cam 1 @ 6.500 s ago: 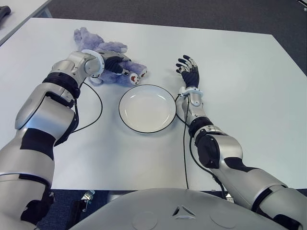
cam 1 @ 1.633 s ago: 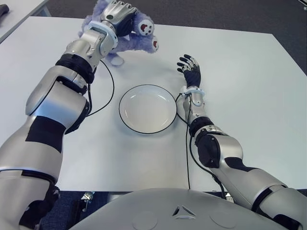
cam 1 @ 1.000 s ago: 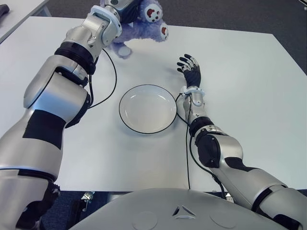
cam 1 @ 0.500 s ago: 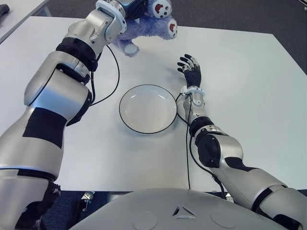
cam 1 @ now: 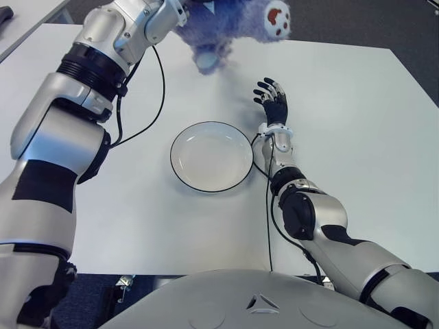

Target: Put the doll into the plate.

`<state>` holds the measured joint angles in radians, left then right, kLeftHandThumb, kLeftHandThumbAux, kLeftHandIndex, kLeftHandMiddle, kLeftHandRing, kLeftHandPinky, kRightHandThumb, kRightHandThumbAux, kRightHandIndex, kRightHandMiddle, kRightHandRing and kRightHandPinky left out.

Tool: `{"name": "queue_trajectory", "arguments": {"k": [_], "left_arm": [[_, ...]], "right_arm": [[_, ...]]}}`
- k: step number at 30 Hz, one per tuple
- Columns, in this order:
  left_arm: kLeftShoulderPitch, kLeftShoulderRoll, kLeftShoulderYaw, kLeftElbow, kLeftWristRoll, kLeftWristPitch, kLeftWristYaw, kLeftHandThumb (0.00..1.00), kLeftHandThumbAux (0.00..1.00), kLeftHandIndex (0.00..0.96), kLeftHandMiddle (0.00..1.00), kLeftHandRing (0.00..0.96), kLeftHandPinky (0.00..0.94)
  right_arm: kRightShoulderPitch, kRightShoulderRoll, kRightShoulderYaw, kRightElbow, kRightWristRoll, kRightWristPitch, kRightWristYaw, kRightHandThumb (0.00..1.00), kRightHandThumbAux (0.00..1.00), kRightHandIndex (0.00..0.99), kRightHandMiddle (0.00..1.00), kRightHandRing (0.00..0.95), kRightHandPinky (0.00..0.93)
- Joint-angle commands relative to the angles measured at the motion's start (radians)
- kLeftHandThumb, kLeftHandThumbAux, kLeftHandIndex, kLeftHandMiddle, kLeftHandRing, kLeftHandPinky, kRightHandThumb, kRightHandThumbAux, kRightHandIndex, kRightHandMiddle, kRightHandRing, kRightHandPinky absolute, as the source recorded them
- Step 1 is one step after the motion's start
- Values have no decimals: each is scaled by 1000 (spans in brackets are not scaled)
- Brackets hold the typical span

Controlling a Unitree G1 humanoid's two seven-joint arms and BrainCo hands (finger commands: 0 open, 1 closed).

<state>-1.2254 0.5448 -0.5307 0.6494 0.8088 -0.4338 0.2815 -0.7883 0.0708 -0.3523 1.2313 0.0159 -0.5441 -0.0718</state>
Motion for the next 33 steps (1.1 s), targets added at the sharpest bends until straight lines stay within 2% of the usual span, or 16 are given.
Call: {"name": "queue_trajectory", "arguments": {"k": [1, 7, 17, 21, 23, 27, 33], "left_arm": [[134, 46, 22, -168, 21, 42, -103, 950, 650, 387, 497, 526, 748], [212, 70, 70, -337, -28, 89, -253, 950, 649, 388, 507, 525, 731], [316, 92, 142, -523, -63, 132, -393, 952, 648, 391, 512, 525, 715], [361, 99, 173, -584, -68, 146, -421, 951, 649, 388, 507, 525, 636], [388, 114, 188, -622, -61, 145, -428, 950, 649, 388, 507, 525, 646], [455, 149, 227, -703, -60, 126, -432, 951, 648, 391, 513, 528, 745], [506, 144, 260, -747, -87, 145, -464, 952, 647, 392, 516, 531, 744]], "right_arm": [[198, 57, -22, 128, 23, 124, -5, 860, 847, 222, 283, 322, 337], [198, 55, -17, 129, 16, 127, -13, 886, 843, 223, 279, 325, 334], [197, 54, -14, 128, 14, 127, -15, 874, 838, 239, 282, 324, 339], [197, 54, -13, 129, 12, 126, -16, 855, 843, 229, 280, 308, 318], [197, 53, -13, 129, 12, 126, -15, 855, 844, 224, 278, 306, 321], [197, 54, -16, 129, 15, 127, -12, 874, 842, 222, 278, 320, 328], [198, 54, -23, 128, 21, 122, -7, 880, 840, 231, 281, 324, 331]]}}
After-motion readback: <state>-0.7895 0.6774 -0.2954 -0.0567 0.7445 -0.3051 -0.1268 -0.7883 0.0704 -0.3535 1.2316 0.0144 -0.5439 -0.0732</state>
